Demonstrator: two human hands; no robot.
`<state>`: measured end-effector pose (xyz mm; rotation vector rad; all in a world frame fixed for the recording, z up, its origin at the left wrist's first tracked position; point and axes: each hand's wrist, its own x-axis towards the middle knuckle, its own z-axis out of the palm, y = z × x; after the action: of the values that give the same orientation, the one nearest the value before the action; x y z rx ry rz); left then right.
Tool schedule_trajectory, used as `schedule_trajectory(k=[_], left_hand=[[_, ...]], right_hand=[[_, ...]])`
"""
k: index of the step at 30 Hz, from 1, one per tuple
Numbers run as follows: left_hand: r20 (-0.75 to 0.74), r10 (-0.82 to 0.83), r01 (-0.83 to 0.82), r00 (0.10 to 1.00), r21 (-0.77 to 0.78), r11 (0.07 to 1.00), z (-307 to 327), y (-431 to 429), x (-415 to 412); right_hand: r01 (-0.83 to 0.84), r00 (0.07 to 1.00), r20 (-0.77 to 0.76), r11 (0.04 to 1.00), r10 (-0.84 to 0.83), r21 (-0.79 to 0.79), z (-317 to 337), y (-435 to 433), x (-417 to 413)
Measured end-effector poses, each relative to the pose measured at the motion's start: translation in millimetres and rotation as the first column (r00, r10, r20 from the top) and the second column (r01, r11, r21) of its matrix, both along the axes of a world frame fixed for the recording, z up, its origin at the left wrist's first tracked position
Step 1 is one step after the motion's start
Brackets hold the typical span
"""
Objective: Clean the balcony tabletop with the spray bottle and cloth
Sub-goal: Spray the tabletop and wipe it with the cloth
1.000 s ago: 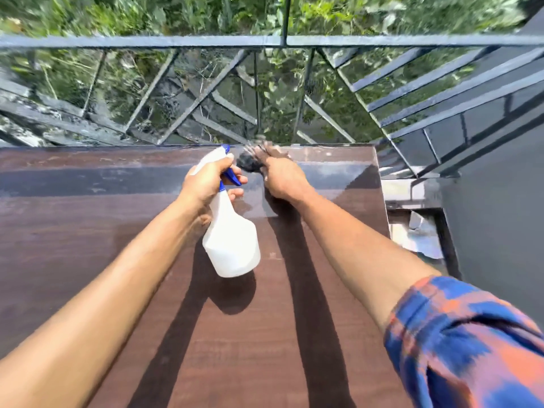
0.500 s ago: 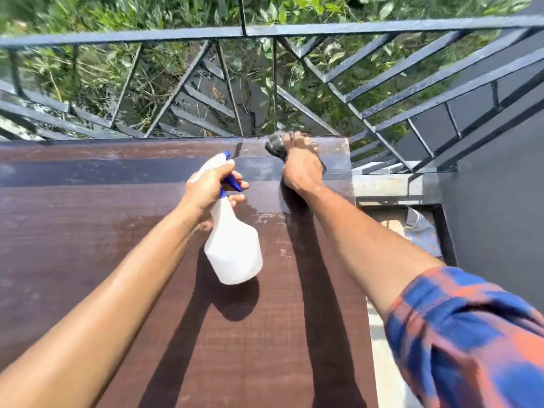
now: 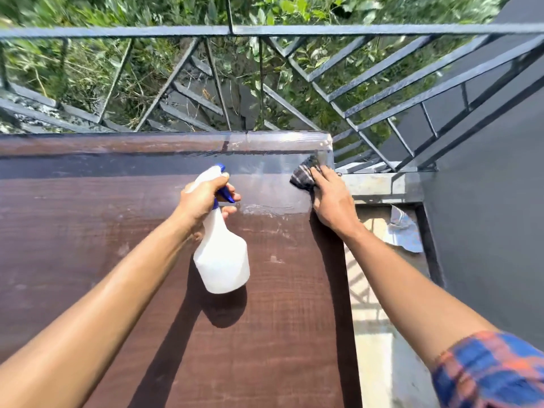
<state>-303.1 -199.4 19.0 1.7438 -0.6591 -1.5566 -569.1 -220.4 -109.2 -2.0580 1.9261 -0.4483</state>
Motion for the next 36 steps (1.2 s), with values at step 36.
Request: schedule_trajectory(k=[36], left_hand=[[-0.038, -0.002, 0.005, 0.999, 0.075, 0.997, -8, 25, 19]], right_hand=[[0.077, 0.997, 0.009, 0.997, -0.077, -0.017, -9, 74, 12]])
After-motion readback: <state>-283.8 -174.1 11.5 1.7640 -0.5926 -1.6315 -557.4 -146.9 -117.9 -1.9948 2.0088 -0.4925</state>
